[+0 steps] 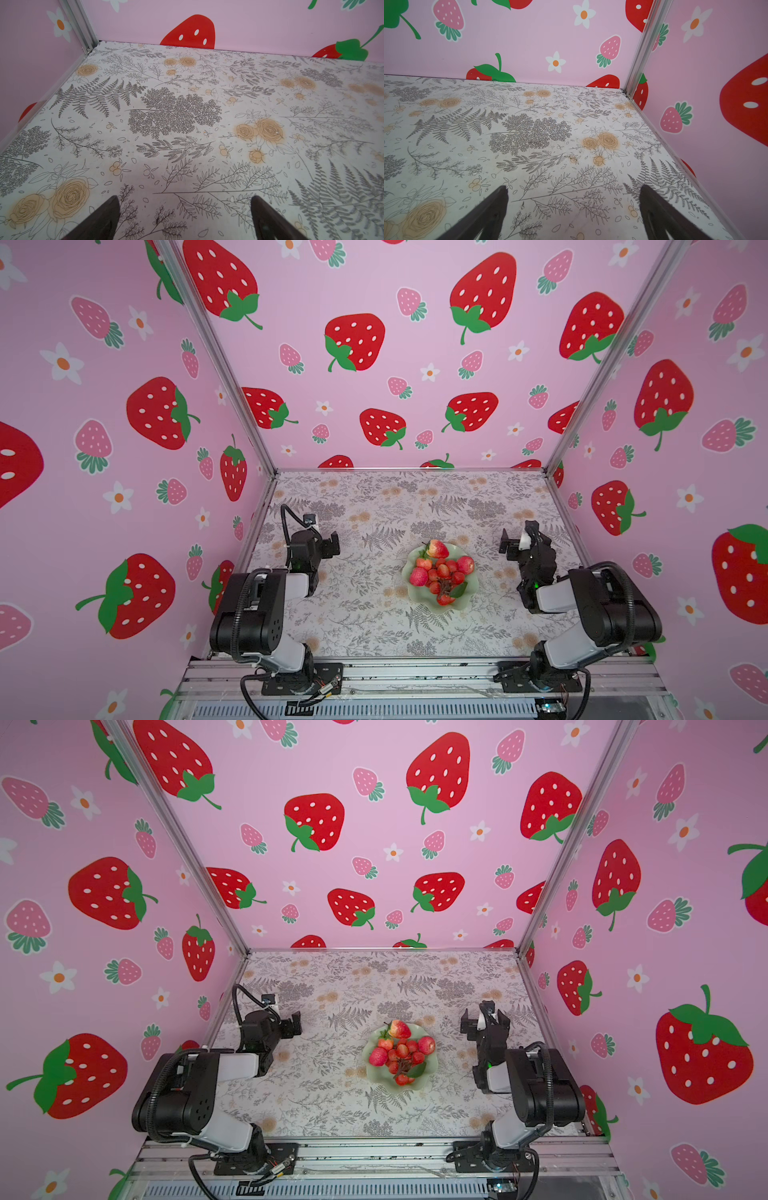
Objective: Place and organize the fake fruits in the fruit bowl
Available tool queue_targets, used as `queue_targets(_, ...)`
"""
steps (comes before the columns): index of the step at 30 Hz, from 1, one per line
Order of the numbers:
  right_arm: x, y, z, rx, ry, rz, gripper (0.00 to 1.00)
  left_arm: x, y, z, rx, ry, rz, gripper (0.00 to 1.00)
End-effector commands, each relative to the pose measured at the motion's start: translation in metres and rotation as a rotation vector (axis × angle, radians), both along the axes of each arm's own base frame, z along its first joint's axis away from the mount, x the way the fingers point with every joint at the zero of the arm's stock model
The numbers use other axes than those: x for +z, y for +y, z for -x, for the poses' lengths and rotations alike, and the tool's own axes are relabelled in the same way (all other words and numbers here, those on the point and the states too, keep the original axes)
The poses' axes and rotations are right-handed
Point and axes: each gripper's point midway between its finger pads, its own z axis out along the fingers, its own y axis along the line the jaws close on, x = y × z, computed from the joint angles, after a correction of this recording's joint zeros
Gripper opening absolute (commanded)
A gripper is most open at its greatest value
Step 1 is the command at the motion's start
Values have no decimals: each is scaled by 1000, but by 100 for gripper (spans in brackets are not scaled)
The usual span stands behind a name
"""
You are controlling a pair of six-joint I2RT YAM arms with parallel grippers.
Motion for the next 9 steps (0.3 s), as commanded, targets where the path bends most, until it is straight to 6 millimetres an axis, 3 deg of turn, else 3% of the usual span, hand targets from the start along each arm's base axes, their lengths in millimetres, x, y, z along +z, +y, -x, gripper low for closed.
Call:
queue_targets(1, 6, -1, -3, -5, -16, 12, 99, 6, -1, -4, -7, -18, 3, 99)
queue_targets(9, 5, -2, -2, -6, -14, 13, 99, 7, -2, -5, -9, -19, 4, 99)
